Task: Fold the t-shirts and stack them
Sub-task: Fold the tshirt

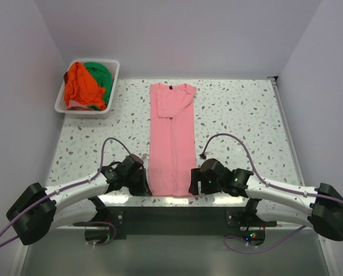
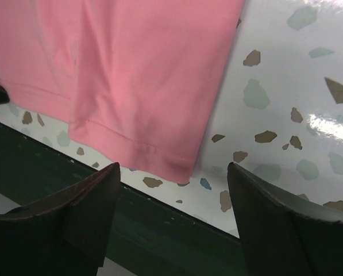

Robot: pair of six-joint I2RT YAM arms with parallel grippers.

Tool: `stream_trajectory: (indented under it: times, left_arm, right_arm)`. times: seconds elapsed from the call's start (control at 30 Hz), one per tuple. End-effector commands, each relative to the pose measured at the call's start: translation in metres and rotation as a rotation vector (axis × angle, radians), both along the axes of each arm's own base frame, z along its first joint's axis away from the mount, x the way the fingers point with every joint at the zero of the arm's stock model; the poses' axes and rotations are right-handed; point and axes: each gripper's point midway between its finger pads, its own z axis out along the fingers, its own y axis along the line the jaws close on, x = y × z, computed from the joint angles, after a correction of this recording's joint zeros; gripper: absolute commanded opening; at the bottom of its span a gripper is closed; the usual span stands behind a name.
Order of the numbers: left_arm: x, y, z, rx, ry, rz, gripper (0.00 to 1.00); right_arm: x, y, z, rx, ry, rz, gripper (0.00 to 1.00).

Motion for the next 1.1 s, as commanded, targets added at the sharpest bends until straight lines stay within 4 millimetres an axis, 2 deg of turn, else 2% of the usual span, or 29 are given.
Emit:
stream_trajectory:
  times: [0.0, 0.13, 0.27, 0.43, 0.53, 0.57, 0.63, 0.73, 0.83, 0.87, 0.97, 1.03, 1.07]
  left_arm:
    - [0.006, -0.008, 0.008, -0.047, -0.058, -0.018, 0.0]
    - [0.005, -0.007, 0.007, -0.052, -0.055, -0.018, 0.0]
    - [0.003, -0.007, 0.006, -0.052, -0.053, -0.02, 0.0]
    - [0.005, -0.007, 0.009, -0.057, -0.067, -0.016, 0.0]
    - [0.006, -0.007, 0.01, -0.057, -0.066, -0.018, 0.0]
    - [0.005, -0.008, 0.011, -0.059, -0.066, -0.021, 0.0]
    - [0.007, -0.008, 0.013, -0.064, -0.074, -0.018, 0.0]
    - [0.013, -0.011, 0.021, -0.066, -0.104, -0.023, 0.0]
    - [0.021, -0.012, 0.027, -0.06, -0.137, -0.014, 0.0]
    - [0.027, -0.015, 0.035, -0.059, -0.156, -0.009, 0.0]
    - [0.042, -0.011, 0.04, 0.001, -0.2, 0.013, 0.0]
    - [0.055, -0.018, 0.054, -0.008, -0.246, 0.018, 0.0]
    - [0.062, -0.022, 0.06, -0.02, -0.272, 0.028, 0.0]
  right_arm:
    - [-0.012, 0.012, -0.008, 0.054, 0.095, -0.005, 0.75]
    - [-0.014, 0.013, -0.021, 0.04, 0.128, -0.028, 0.64]
    - [-0.013, 0.011, -0.026, 0.022, 0.13, -0.036, 0.48]
    - [-0.014, 0.005, -0.035, -0.012, 0.142, -0.052, 0.37]
    - [-0.017, 0.008, -0.036, -0.006, 0.156, -0.033, 0.22]
    - [-0.017, 0.01, -0.034, 0.004, 0.155, -0.027, 0.13]
    - [-0.017, 0.011, -0.032, 0.01, 0.15, -0.011, 0.0]
    - [-0.01, 0.018, -0.019, 0.025, 0.107, 0.01, 0.0]
    - [0.004, 0.017, -0.007, 0.01, 0.038, -0.014, 0.0]
    - [0.01, 0.02, 0.002, 0.018, 0.009, -0.017, 0.0]
    - [0.025, 0.025, 0.019, 0.034, -0.062, -0.036, 0.0]
    - [0.035, 0.027, 0.028, 0.037, -0.111, -0.05, 0.0]
    - [0.047, 0.028, 0.038, 0.037, -0.163, -0.079, 0.0]
